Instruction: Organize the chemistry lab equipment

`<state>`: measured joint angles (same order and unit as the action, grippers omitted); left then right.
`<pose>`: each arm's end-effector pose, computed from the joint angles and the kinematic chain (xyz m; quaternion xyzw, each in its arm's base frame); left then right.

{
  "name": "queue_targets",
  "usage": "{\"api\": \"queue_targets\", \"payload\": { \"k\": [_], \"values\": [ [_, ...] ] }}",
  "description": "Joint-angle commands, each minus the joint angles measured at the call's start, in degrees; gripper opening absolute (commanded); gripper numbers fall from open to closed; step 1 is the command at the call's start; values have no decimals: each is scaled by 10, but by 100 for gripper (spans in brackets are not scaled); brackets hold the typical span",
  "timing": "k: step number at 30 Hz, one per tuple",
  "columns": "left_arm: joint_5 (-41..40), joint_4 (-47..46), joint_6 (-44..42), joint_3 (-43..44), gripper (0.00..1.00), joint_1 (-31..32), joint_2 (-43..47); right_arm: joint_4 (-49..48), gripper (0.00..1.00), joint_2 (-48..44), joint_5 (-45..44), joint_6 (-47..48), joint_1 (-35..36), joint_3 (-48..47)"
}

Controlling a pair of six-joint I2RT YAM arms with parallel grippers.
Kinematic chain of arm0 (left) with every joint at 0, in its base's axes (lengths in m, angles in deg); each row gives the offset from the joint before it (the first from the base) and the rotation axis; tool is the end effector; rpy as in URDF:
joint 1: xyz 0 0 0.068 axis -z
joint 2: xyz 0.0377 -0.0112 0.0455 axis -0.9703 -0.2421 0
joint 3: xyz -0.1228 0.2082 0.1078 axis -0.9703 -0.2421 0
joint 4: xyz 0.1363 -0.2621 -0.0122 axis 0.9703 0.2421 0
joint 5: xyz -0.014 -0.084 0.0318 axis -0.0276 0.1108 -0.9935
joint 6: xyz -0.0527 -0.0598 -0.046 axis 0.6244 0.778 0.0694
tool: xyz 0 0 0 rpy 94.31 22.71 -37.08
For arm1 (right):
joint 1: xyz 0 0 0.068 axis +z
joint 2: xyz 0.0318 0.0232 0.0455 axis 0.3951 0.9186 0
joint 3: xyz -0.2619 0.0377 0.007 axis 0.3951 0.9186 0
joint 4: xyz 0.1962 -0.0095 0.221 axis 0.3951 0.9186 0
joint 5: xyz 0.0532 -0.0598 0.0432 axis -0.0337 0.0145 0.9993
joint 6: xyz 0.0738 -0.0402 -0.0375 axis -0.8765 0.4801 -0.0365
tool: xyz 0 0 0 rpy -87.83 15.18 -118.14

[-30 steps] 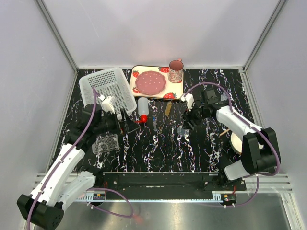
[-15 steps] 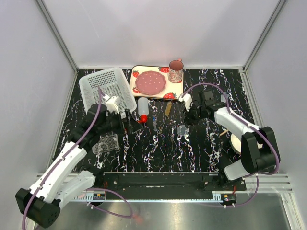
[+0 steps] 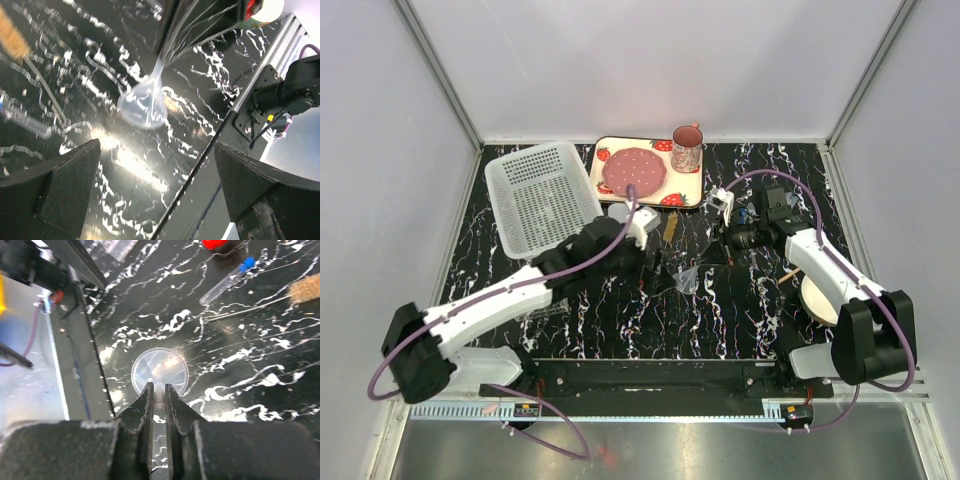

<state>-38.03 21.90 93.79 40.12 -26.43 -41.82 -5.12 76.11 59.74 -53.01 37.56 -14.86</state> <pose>0.2042 -0.2715 0.2503 0.2708 0.8184 -0.3763 0.3394 0.2931 0.1438 0.2093 -0.3974 0.7604 0.4146 0.3033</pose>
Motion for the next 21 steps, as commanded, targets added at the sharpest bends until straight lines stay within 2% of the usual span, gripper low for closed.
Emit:
{"api": "queue_targets", "payload": {
  "k": [1, 8, 12, 13, 15, 16, 21],
  "values": [
    [-38, -106, -66, 79, 99, 45, -71, -6, 7, 22, 119, -45, -19, -13],
    [-93, -138, -82, 107, 99, 80, -156, -20, 7, 27, 152, -72, -24, -8],
    [-127, -160, -86, 108, 90, 92, -170, -21, 7, 42, 163, -82, -27, -10],
    [-137, -160, -86, 110, 83, 95, -174, -21, 7, 48, 166, -85, -26, -11],
    [-144, -150, -85, 122, 78, 97, -185, -23, 7, 51, 172, -89, -26, -12],
    [-144, -149, -87, 124, 70, 99, -189, -24, 7, 53, 172, -91, -26, -12],
    [-158, -127, -89, 142, 56, 105, -208, -32, 7, 56, 168, -100, -28, -9]
  ]
}}
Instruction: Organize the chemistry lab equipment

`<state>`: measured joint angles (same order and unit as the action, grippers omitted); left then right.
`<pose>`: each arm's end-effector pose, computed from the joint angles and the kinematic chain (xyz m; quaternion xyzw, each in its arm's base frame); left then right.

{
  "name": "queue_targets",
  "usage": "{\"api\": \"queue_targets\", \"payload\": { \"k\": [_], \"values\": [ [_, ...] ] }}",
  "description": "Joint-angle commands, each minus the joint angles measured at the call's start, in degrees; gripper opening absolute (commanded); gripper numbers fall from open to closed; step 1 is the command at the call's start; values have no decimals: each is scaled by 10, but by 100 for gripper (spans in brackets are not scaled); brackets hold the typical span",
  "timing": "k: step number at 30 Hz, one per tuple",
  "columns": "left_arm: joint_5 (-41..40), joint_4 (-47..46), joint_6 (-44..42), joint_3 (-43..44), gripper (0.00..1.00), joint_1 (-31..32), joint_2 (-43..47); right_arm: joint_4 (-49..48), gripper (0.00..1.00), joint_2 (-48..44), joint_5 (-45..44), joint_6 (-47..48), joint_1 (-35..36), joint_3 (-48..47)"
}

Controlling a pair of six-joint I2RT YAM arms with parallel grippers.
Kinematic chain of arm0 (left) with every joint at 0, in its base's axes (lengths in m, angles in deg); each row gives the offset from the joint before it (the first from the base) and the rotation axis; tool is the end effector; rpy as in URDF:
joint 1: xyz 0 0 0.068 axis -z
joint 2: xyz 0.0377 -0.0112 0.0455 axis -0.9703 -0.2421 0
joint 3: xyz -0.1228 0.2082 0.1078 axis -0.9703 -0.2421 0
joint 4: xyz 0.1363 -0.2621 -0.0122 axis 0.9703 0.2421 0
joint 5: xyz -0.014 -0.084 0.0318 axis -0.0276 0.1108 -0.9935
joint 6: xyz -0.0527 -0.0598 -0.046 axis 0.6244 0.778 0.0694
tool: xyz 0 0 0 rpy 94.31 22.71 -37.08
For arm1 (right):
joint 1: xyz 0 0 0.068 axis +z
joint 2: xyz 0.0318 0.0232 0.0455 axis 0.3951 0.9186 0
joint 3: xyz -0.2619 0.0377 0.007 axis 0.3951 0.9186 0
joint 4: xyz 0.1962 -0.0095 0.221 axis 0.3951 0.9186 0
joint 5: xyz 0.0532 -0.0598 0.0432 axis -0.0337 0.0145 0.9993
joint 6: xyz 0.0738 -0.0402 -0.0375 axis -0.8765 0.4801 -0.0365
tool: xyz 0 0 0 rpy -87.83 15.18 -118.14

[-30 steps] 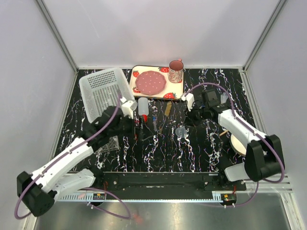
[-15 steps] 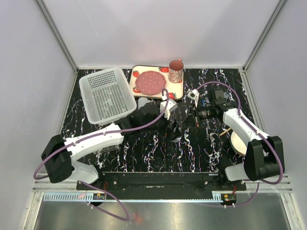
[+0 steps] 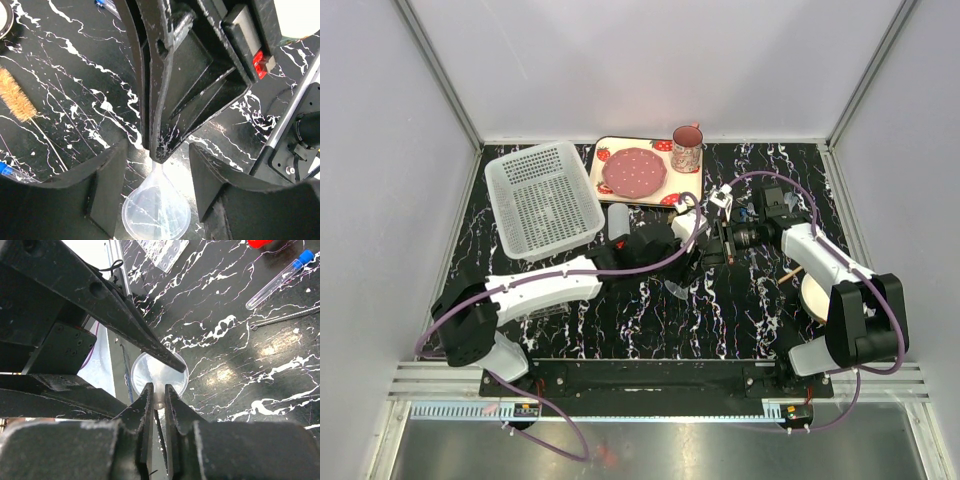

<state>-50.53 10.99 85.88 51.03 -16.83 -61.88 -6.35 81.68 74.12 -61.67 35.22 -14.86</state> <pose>0.2145 -0.3651 0.2282 0.3421 0.7878 -0.3154 0.4036 0.2973 0.1415 0.1966 -0.3239 0.7415 0.5400 0.2316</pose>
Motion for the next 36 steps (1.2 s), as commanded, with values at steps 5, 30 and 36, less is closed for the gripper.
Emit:
{"api": "queue_targets", "payload": {
  "k": [5, 30, 36],
  "values": [
    [-32, 5, -17, 42, 54, 12, -19, -26, 7, 10, 24, -23, -4, -10],
    [-77, 76, -39, 57, 4, 22, -27, -36, 18, 5, 22, -29, -13, -6],
    [-75, 82, -32, 29, 0, 22, -2, -37, 22, -9, 29, -25, -18, -3]
  ]
}}
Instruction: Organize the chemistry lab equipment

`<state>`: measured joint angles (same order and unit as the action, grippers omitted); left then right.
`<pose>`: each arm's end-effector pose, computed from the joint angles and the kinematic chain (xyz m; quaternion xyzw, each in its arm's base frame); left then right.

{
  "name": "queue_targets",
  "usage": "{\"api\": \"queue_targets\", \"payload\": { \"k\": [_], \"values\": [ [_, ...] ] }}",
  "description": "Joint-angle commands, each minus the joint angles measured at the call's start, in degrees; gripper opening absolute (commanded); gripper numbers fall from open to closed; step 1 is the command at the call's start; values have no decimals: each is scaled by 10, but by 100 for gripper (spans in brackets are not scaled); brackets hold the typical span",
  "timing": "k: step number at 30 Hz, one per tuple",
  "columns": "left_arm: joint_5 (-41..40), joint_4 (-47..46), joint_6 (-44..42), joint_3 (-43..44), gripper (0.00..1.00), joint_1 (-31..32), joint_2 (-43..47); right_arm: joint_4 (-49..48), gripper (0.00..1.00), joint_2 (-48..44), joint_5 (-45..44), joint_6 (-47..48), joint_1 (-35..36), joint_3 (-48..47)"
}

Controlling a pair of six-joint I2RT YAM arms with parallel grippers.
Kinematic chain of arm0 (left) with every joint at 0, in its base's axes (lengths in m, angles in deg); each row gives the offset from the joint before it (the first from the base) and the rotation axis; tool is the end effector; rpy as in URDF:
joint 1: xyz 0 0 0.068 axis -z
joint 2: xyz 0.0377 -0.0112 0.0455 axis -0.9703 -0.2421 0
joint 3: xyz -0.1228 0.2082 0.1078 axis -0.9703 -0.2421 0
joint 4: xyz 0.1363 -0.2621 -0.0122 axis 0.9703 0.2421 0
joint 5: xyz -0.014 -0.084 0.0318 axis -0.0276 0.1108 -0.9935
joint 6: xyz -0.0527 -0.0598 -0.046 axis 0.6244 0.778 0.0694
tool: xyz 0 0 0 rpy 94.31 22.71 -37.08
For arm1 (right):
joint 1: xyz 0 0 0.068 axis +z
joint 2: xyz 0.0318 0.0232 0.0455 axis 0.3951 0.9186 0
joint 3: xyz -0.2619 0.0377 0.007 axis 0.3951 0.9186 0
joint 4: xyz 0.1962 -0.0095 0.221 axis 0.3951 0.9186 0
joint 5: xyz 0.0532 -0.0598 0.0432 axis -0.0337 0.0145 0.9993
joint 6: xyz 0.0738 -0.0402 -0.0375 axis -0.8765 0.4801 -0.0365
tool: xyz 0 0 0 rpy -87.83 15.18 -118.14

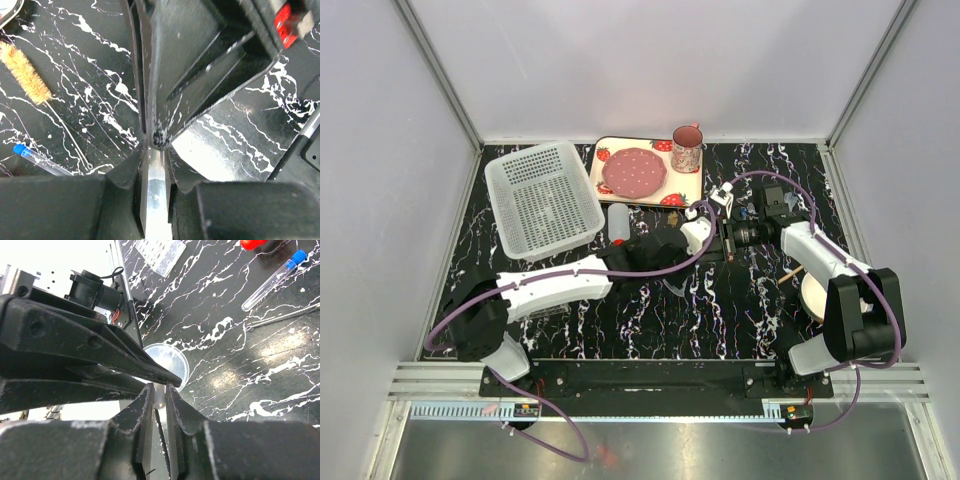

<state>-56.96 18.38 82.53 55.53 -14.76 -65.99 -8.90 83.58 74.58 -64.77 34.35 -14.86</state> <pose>0.2134 -0.3756 0.2143 0.3675 0.8085 -0.2395 0.3922 0.3054 0.1384 0.1895 -0.3013 0.7481 0.5467 0.2249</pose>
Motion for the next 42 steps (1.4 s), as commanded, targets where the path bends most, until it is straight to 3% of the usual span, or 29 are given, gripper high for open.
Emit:
{"api": "queue_targets", "payload": {
  "k": [1, 13, 16, 24, 28, 31, 36, 42],
  "values": [
    [-11, 9, 2, -22, 0, 0, 42, -12, 23, -29, 27, 6, -10, -3],
    [-1, 46, 33, -61, 0, -44, 116, -11, 51, -65, 15, 25, -37, 3],
    [33, 77, 59, -66, 0, -104, 158, -7, 54, -79, -1, 41, -47, 9],
    [91, 139, 77, -53, 0, -359, 240, 6, 55, -93, -33, 70, -56, 13],
    [139, 133, 105, -48, 0, -525, 212, 11, 55, -91, -38, 76, -57, 13],
    [169, 121, 120, -30, 0, -587, 161, 12, 55, -93, -42, 80, -57, 14],
    [207, 122, 128, 37, 0, -626, 38, 16, 56, -89, -49, 87, -57, 14],
    [230, 129, 138, 90, 1, -631, -70, 21, 56, -84, -56, 94, -57, 13]
  ]
}}
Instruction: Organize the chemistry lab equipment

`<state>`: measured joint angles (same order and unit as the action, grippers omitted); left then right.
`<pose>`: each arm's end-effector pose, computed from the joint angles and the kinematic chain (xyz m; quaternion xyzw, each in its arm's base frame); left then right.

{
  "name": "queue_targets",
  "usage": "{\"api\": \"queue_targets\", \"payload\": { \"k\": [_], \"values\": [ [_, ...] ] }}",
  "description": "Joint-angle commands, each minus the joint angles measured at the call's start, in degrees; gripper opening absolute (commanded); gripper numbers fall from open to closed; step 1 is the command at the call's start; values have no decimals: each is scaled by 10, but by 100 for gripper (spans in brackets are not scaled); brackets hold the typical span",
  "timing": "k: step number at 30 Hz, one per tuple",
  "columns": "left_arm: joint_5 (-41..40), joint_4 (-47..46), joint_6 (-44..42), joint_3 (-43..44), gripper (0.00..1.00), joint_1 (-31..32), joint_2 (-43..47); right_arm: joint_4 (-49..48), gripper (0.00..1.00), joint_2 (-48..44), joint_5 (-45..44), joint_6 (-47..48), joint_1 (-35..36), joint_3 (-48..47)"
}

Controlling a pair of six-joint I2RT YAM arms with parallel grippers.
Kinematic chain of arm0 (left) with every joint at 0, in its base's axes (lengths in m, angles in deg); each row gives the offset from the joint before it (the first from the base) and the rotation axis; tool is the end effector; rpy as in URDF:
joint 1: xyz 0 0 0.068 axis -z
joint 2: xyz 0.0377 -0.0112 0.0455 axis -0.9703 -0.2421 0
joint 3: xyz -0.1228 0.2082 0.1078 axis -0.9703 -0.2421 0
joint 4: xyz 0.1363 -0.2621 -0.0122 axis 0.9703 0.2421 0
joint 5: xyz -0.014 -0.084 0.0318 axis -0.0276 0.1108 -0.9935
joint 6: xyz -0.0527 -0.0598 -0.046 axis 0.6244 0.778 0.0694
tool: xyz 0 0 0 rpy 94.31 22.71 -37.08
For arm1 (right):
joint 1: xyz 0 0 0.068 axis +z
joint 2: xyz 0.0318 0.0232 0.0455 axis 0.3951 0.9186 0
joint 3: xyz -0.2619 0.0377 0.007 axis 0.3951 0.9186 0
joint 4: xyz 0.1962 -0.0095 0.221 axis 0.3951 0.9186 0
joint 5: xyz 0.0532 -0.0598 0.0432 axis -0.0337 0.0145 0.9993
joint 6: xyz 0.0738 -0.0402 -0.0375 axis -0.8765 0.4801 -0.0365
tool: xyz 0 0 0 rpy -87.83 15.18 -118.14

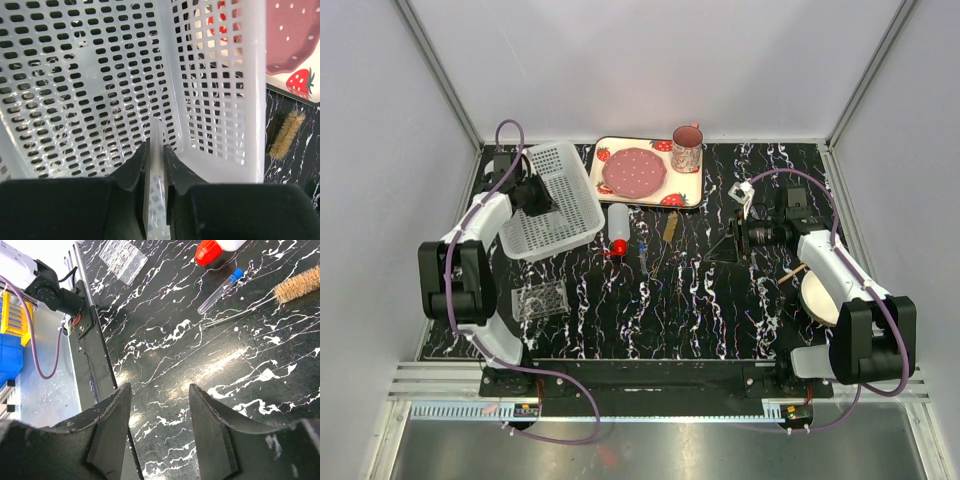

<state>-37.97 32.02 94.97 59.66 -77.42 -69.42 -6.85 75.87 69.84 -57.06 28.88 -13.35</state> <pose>0.4232 -0.0103 0.1926 -0.1481 0.9163 -0.1813 0.3250 0.3018 0.1044 0.2135 -0.3271 0.7528 0.4748 0.3174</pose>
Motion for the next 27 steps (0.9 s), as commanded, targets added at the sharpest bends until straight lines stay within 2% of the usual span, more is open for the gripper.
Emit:
{"api": "queue_targets", "payload": {
  "k": [1, 4, 7, 8, 13, 19, 24, 26, 27],
  "values": [
    [41, -6, 14, 53, 2, -4, -46, 0, 56, -6, -9, 17, -2, -2],
    [44, -6, 19, 67, 7, -6, -76, 1, 56, -4, -13, 20, -3, -2],
    [42, -2, 22, 81, 20, -7, -89, 3, 56, -4, -18, 23, -3, -2],
    [45, 0, 23, 85, 33, -9, -88, 5, 56, -5, -22, 25, -5, -1],
    [46, 2, 20, 80, 59, -13, -50, 7, 56, -10, -31, 31, -9, 2],
    [8, -19, -12, 13, 77, -16, 75, 18, 58, -30, -59, 56, -22, 5],
    [-15, -40, -36, -77, 90, -20, 211, 18, 61, -48, -79, 66, -41, 14],
    [-16, -44, -40, -119, 98, -23, 269, 19, 63, -55, -95, 69, -42, 16],
    [-11, -51, -36, -134, 99, -30, 288, 20, 64, -57, -99, 69, -42, 15]
  ]
}}
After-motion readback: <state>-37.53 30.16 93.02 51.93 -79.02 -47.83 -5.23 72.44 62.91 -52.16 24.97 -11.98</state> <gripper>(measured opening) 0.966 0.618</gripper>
